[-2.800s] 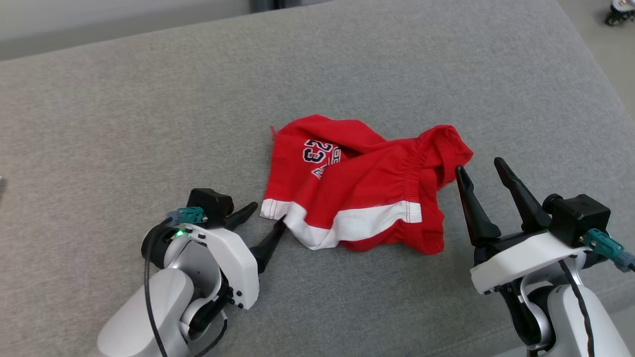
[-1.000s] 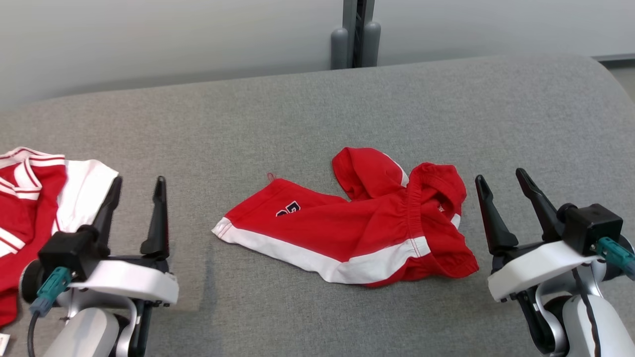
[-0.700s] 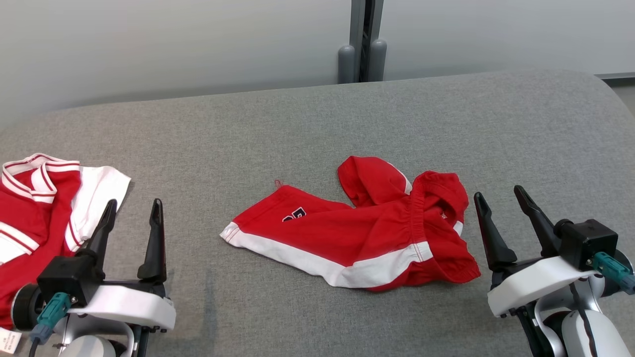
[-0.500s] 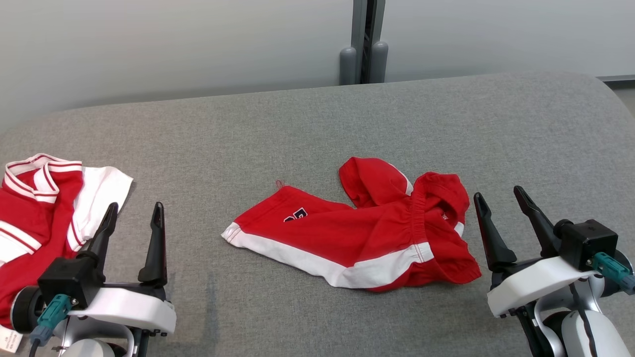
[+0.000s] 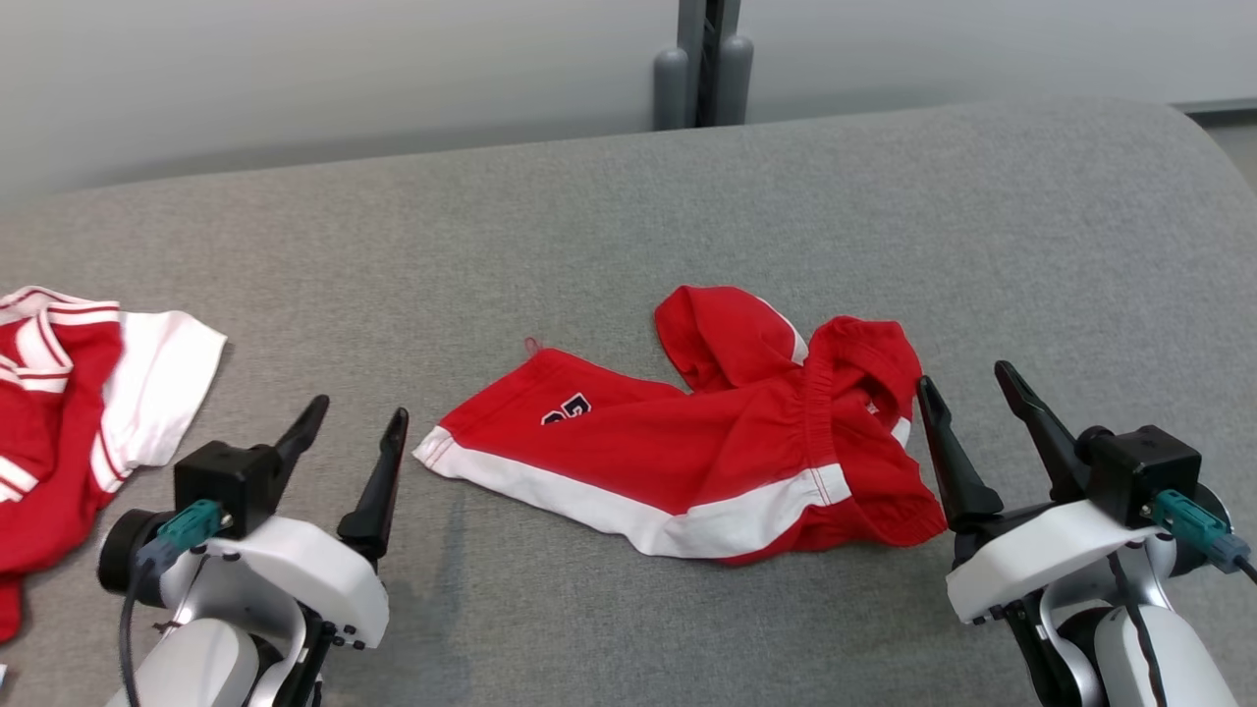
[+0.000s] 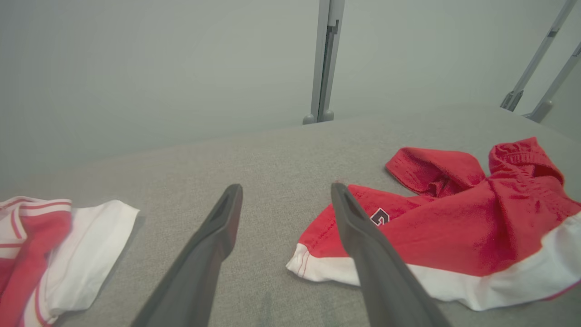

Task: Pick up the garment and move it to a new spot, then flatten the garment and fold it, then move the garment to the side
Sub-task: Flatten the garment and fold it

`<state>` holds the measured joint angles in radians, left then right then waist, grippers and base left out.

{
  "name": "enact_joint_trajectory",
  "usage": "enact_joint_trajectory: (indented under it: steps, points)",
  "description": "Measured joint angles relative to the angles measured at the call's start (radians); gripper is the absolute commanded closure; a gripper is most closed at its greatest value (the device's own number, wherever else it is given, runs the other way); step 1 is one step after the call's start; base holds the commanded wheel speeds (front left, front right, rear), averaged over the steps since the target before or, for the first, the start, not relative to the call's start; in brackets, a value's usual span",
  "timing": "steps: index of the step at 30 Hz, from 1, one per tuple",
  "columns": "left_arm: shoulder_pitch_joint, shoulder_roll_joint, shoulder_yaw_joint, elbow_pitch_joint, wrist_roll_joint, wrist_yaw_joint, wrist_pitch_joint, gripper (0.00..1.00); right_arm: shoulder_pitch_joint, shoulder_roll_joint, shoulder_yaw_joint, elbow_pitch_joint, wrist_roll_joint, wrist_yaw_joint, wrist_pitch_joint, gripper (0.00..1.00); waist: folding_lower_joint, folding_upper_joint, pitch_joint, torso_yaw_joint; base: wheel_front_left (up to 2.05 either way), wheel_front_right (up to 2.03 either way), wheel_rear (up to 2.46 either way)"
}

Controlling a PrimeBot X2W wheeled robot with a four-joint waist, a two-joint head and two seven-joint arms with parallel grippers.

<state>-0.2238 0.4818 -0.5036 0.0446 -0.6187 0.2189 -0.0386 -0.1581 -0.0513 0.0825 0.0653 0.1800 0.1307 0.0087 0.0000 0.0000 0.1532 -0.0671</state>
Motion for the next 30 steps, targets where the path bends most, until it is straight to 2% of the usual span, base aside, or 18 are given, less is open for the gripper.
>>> enact_joint_trajectory:
  steps: [4, 7, 15, 16, 18, 24, 30]
  points:
    - [-0.048, -0.021, -0.042, 0.099, -0.033, -0.069, 0.067, 0.00, -0.015, 0.001, 0.017, 0.008, 0.005, 0.000, -0.002, 0.00, 0.0000, 0.0000, 0.033, -0.023, 0.00, 0.00, 0.00]
    - [-0.075, -0.033, -0.059, 0.172, -0.053, -0.104, 0.098, 0.00, -0.019, 0.001, 0.030, 0.018, 0.007, 0.000, -0.010, 0.00, 0.0000, 0.0000, 0.058, -0.042, 0.00, 0.00, 0.00]
    - [-0.125, -0.055, -0.069, 0.300, -0.070, -0.132, 0.119, 0.00, -0.026, 0.002, 0.092, 0.041, 0.039, 0.000, -0.018, 0.00, 0.0000, 0.0000, 0.109, -0.078, 0.00, 0.00, 0.00]
    - [-0.129, -0.056, -0.068, 0.310, -0.072, -0.134, 0.117, 0.18, -0.026, 0.002, 0.104, 0.043, 0.044, 0.000, -0.017, 0.00, 0.0000, 0.0000, 0.112, -0.079, 0.00, 0.00, 0.00]
    - [-0.134, -0.058, -0.067, 0.326, -0.076, -0.141, 0.111, 1.00, -0.026, 0.002, 0.128, 0.046, 0.052, 0.000, -0.016, 0.00, 0.0000, 0.0000, 0.113, -0.081, 0.00, 0.00, 0.00]
    - [-0.146, -0.070, -0.067, 0.360, -0.080, -0.155, 0.088, 1.00, -0.026, -0.010, 0.225, 0.057, 0.091, 0.000, 0.012, 0.00, 0.0000, 0.0000, 0.109, -0.078, 0.00, 0.00, 0.00]
    - [-0.161, -0.082, -0.073, 0.379, -0.079, -0.164, 0.068, 1.00, -0.044, -0.013, 0.304, 0.136, 0.124, 0.000, 0.034, 0.00, 0.0000, 0.0000, 0.114, -0.064, 0.00, 0.00, 0.00]
